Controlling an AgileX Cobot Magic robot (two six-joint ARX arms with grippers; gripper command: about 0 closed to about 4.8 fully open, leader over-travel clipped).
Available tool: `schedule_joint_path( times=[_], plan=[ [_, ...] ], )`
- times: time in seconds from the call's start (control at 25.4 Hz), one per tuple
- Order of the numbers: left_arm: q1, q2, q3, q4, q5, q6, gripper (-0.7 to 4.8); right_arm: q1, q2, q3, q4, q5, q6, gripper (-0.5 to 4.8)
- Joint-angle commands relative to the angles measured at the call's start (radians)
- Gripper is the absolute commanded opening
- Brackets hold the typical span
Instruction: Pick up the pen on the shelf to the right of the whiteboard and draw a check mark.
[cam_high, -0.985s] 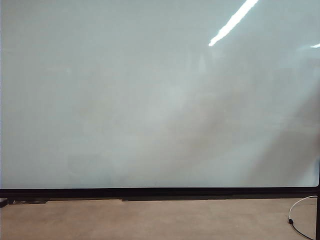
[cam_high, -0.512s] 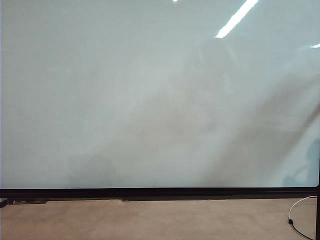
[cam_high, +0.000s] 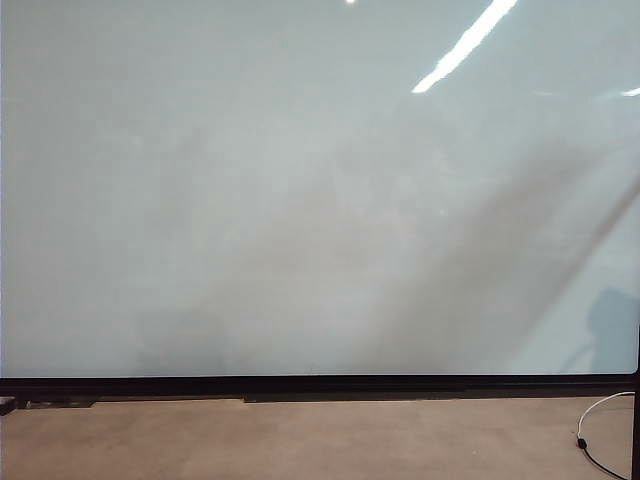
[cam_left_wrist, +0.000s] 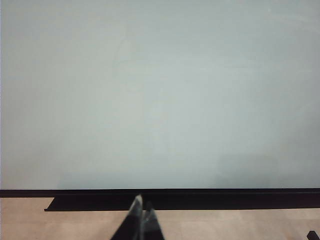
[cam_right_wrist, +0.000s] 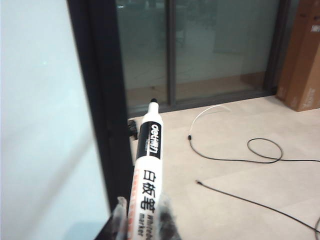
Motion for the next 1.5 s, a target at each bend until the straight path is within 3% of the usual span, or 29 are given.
schedule_joint_path(
  times=[0.04, 0.16, 0.32, 0.63, 0.87, 1.22, 1.5],
  plan=[
    [0.000, 0.000, 0.003, 0.013, 0.000, 0.004, -0.04, 0.034, -0.066, 0.003, -0.102, 0.000, -0.003, -0.07],
    [0.000, 0.000, 0.003, 0.013, 0.000, 0.004, -0.04, 0.071, -0.107, 0.003, -0.167, 0.000, -0.003, -0.07],
    [0.000, 0.000, 0.003, 0.013, 0.000, 0.004, -0.04, 0.200, -0.137, 0.004, -0.225, 0.012, -0.003, -0.07],
    [0.000, 0.000, 0.003, 0.013, 0.000, 0.004, -0.04, 0.406, -0.135, 0.004, -0.254, 0.041, -0.003, -0.07],
    [0.000, 0.000, 0.003, 0.013, 0.000, 0.004, -0.04, 0.508, -0.102, 0.006, -0.251, 0.029, -0.002, -0.07],
    [0.000, 0.000, 0.003, 0.013, 0.000, 0.004, -0.05, 0.537, 0.074, 0.067, -0.179, -0.285, 0.051, -0.07],
    [0.000, 0.000, 0.003, 0.013, 0.000, 0.004, -0.04, 0.560, 0.187, 0.138, -0.169, -0.386, 0.051, -0.07]
  ],
)
